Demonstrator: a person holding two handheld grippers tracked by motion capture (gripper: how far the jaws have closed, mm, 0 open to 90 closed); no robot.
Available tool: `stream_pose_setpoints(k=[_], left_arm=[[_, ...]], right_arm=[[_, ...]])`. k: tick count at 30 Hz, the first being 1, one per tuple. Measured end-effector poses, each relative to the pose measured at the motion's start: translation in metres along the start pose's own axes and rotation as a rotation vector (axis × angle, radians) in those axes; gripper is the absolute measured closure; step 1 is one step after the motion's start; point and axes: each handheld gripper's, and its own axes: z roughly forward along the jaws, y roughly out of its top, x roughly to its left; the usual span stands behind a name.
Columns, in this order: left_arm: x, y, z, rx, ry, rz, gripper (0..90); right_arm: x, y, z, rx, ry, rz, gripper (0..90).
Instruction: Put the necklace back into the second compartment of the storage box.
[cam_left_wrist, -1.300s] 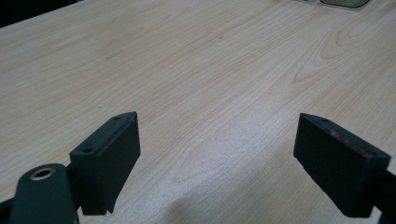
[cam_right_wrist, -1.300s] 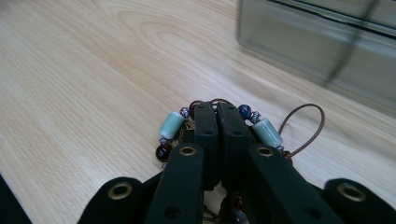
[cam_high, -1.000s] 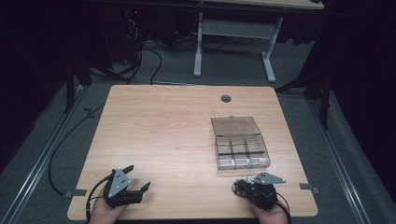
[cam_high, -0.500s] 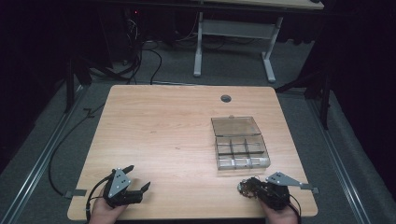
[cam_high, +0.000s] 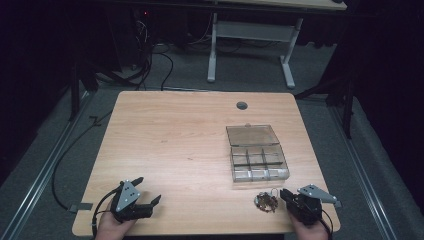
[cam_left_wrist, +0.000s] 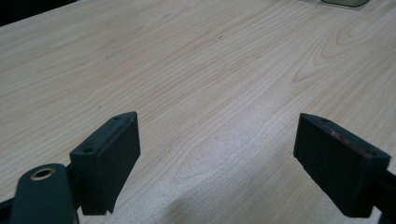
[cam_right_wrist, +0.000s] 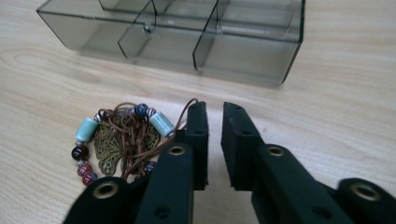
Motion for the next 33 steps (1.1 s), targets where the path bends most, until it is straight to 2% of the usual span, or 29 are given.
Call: stream_pose_setpoints(k=[3,5,7,8,11,13,14,19,25,26,27,33], left_arm=[[0.0,0.0,0.0,0.0,0.001,0.002,15.1],[-0.001,0.0,0.0,-0.002,-0.002,0.005,15.1],[-0.001,0.0,-0.001,-0.004,-0.007,0.003,15.1],[-0.001,0.0,-0.001,-0.004,-0.007,0.003,15.1],[0.0,0.0,-0.001,-0.006,-0.009,0.004,15.1],[0.0,0.0,-0.001,-0.006,-0.011,0.004,15.1],[-0.001,0.0,-0.001,-0.007,-0.012,0.005,15.1],[0.0,-0.001,-0.002,-0.013,-0.02,0.002,15.1],[0.0,-0.001,-0.002,-0.013,-0.025,0.003,15.1],[0.0,-0.001,-0.002,-0.012,-0.026,0.003,15.1],[0.0,0.0,-0.001,-0.012,-0.028,0.001,15.1],[0.0,0.0,-0.001,-0.011,-0.031,0.002,15.0]], right_arm=[[-0.001,0.002,0.003,0.046,0.017,0.025,73.4],[0.001,0.006,0.005,0.117,0.01,0.017,67.2],[0.002,0.008,0.006,0.152,-0.005,-0.006,65.7],[0.002,0.008,0.006,0.152,-0.005,-0.006,65.7],[0.004,0.017,0.004,0.207,-0.016,0.006,61.4],[0.003,0.02,0.004,0.218,-0.019,0.01,60.7],[0.003,0.025,0.004,0.255,-0.019,0.015,58.3],[0.004,0.034,0.008,0.351,-0.039,0.001,52.6],[0.002,0.041,0.01,0.451,-0.007,0.034,42.0],[0.002,0.041,0.01,0.451,-0.007,0.034,42.0],[0.002,0.043,0.01,0.486,0.008,0.04,39.2],[0.003,0.049,0.011,0.54,0.027,0.032,33.5]])
